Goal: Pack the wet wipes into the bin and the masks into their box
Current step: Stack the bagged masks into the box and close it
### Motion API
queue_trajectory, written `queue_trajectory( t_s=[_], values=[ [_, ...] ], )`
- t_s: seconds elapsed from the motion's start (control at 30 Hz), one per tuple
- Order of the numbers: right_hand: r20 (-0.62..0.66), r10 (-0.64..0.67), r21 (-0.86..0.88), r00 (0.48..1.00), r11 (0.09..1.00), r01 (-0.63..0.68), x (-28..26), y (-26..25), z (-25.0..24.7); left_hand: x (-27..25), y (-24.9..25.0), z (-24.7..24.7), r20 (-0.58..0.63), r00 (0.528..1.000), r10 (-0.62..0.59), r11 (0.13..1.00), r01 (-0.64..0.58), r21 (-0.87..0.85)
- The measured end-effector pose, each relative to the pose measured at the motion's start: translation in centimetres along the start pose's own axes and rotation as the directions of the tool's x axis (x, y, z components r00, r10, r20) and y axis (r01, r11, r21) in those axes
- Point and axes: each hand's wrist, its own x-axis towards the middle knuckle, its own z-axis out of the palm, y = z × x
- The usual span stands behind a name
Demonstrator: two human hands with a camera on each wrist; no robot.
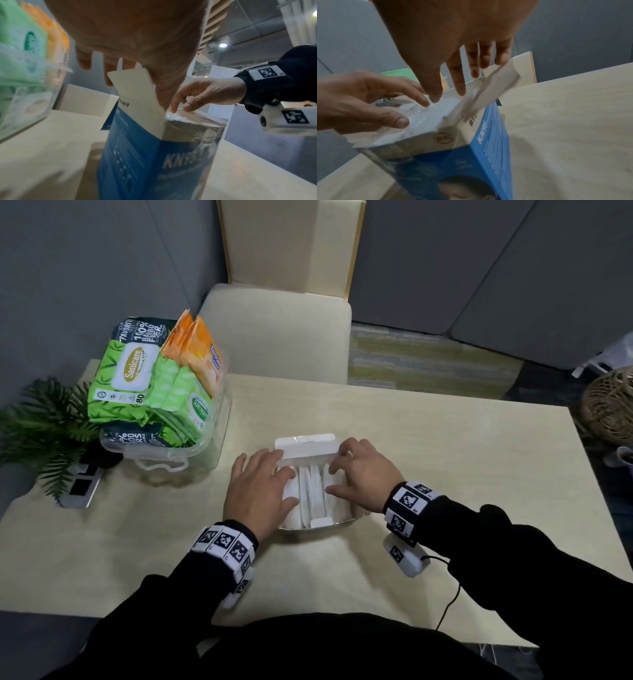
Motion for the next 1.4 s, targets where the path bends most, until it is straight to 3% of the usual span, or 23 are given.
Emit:
queue_trajectory(
  t_s=[0.07,0.2,0.33,0.6,0.73,0.83,1.0,1.07,1.17,1.23,1.3,1.33,1.4],
  values=[
    [-0.080,0.044,-0.023,0.996,0.999,-0.046,0.0,0.0,0.4,-0.5,0.2,0.9,0.019,0.997,-0.080,0.997,0.080,-0.009],
    [-0.012,0.257,0.277,0.966,0.929,-0.244,0.8,0.1,2.1,0.3,1.7,2.7,0.065,0.990,-0.124,0.970,0.135,-0.204],
    [0.016,0.317,0.364,0.948,0.882,-0.300,1.2,1.3,2.2,1.5,2.0,3.6,0.117,0.981,-0.157,0.799,0.196,-0.569],
    [0.117,0.372,0.560,0.921,0.741,-0.370,0.6,4.4,2.5,2.9,3.8,3.6,0.125,0.988,-0.088,0.749,0.148,-0.646],
    [0.121,0.410,0.649,0.904,0.657,-0.384,-0.1,5.3,2.6,4.0,4.3,2.8,0.141,0.984,-0.112,0.664,0.180,-0.726],
    [0.126,0.447,0.693,0.886,0.599,-0.401,-0.6,5.5,2.7,4.1,4.6,2.6,0.221,0.952,-0.214,0.531,0.303,-0.792],
    [0.172,0.521,0.741,0.836,0.491,-0.458,-1.5,5.8,3.2,3.1,5.3,3.0,0.361,0.853,-0.378,0.526,0.519,-0.674],
    [0.204,0.551,0.791,0.809,0.394,-0.468,-1.9,5.7,3.5,3.0,5.5,3.1,0.398,0.836,-0.379,0.491,0.546,-0.679],
    [0.234,0.578,0.889,0.782,0.198,-0.412,-2.1,5.8,3.5,3.5,5.5,2.6,0.346,0.857,-0.381,0.466,0.501,-0.729],
    [0.202,0.624,0.902,0.754,0.180,-0.391,-2.1,6.5,2.9,4.1,5.2,2.0,0.308,0.845,-0.438,0.385,0.485,-0.785],
    [0.163,0.676,0.881,0.718,0.227,-0.414,-2.2,7.7,2.1,4.6,4.1,1.6,0.330,0.787,-0.522,0.268,0.518,-0.813],
    [0.159,0.689,0.883,0.707,0.221,-0.414,-2.5,8.1,1.5,4.7,3.4,1.5,0.355,0.765,-0.536,0.208,0.528,-0.824],
    [0.180,0.682,0.898,0.709,0.180,-0.401,-3.0,8.6,0.6,4.8,2.5,1.5,0.399,0.765,-0.506,0.129,0.524,-0.842]
  ],
)
